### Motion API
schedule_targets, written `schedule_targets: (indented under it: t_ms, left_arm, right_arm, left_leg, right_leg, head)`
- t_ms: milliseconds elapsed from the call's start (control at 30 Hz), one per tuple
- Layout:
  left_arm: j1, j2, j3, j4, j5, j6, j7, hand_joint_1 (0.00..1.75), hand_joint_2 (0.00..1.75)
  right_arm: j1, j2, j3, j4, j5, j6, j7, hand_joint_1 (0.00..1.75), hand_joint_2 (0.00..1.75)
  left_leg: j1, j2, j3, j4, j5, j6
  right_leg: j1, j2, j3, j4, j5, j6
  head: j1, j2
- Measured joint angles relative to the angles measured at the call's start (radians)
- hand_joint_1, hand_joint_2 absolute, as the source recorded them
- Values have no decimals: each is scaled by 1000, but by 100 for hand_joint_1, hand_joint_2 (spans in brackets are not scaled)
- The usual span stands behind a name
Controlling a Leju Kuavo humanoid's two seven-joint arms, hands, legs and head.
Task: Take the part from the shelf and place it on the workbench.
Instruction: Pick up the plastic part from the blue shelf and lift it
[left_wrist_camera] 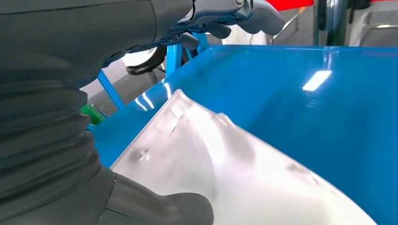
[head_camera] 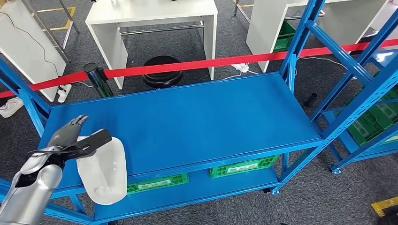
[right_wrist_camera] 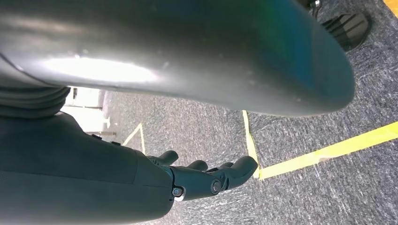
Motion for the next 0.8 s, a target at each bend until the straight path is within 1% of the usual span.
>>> schedule_targets:
  t_ms: [133,233,267,367,400,600,800]
  left_arm:
    - [-54,-11,0,96,-1,4,-17,0,175]
    - [-110,-23,-1,188,-1,-1,-33,3,175]
    - [-127,-26,-2,217,-1,-5,-41,39,175]
    - [-172,-33,-8,297,-1,-28,-65,167,175]
    - [-184,-35,-12,322,-1,-37,-73,175,175]
    - [-250,-52,-42,437,18,-97,-109,175,175]
    - [-296,-66,-64,499,37,-120,-122,175,175]
  right_arm:
    - [-1,1,0,0,4,0,0,0,0]
    - [-3,2,0,0,7,-1,0,0,0]
    - [-3,2,0,0,8,-2,0,0,0]
    - [-3,4,0,0,12,-2,0,0,0]
    - [-2,4,0,0,12,-3,0,0,0]
    - [-3,4,-1,0,12,-7,0,0,0]
    - [-2,5,-6,0,12,-9,0,0,0]
  left_leg:
    - [0,0,0,0,0,0]
    - [0,-1,0,0,0,0]
    - [0,-1,0,0,0,0]
    - [0,0,0,0,0,0]
    - [0,0,0,0,0,0]
    - [0,-1,0,0,0,0]
    - [0,0,0,0,0,0]
  right_leg:
    - [0,0,0,0,0,0]
    - [0,0,1,0,0,0]
    - [0,-1,1,0,0,0]
    - [0,0,1,0,0,0]
    - [0,0,1,0,0,0]
    - [0,-1,1,0,0,0]
    - [0,0,1,0,0,0]
  head:
    - [0,0]
    - [0,0]
    - [0,0]
    - [0,0]
    - [0,0]
    - [0,0]
    - [0,0]
